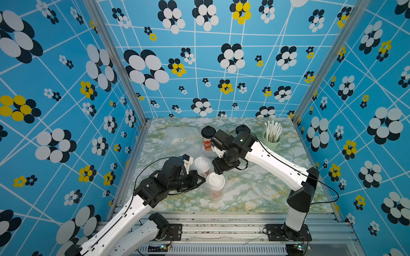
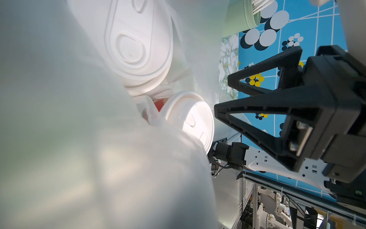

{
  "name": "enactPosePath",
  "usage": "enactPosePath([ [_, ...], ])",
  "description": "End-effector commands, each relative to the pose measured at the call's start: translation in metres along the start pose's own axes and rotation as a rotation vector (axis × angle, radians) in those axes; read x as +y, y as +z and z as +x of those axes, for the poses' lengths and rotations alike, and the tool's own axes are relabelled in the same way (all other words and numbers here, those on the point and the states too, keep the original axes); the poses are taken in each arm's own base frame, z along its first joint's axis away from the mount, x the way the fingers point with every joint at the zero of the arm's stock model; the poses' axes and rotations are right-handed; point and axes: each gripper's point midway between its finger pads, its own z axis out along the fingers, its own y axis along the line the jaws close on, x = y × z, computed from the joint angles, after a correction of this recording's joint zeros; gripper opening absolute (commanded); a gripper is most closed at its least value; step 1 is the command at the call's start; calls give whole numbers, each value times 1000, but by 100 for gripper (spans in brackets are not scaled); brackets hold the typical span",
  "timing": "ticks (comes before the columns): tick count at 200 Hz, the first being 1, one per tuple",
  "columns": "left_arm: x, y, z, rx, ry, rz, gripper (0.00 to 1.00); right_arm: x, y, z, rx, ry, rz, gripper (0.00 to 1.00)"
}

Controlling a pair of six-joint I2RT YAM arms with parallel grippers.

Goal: Pack milk tea into plastic carrier bags
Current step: Place the milk tea cup in the plastic carrier bag, then adjust the plastic carrier bag at the center of the board.

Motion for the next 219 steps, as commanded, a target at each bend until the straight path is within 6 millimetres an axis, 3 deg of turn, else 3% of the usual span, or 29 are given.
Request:
enactPosePath([
  [1, 2, 0, 0, -1, 5, 5, 0, 3, 12, 0, 27, -20, -3, 71],
  [34, 3, 1, 0, -1, 5, 6, 0, -14, 8, -16, -40, 9, 113, 60],
  [59, 3, 0, 0, -3, 5, 7, 0, -24, 4, -16, -49, 14, 170, 49],
  [87, 4, 0, 0, -4, 1, 9, 0, -27, 1, -11, -30, 13, 181, 29],
  [117, 5, 0, 0, -5, -2, 10, 0, -23, -10, -14, -43, 13, 164, 0],
  [179, 6, -1, 2, 0, 1, 9, 0, -16, -43, -26, -40, -39, 163, 0],
  [219, 6, -3, 2, -4, 6, 7, 0, -14, -43, -25, 5, -65, 165, 0],
])
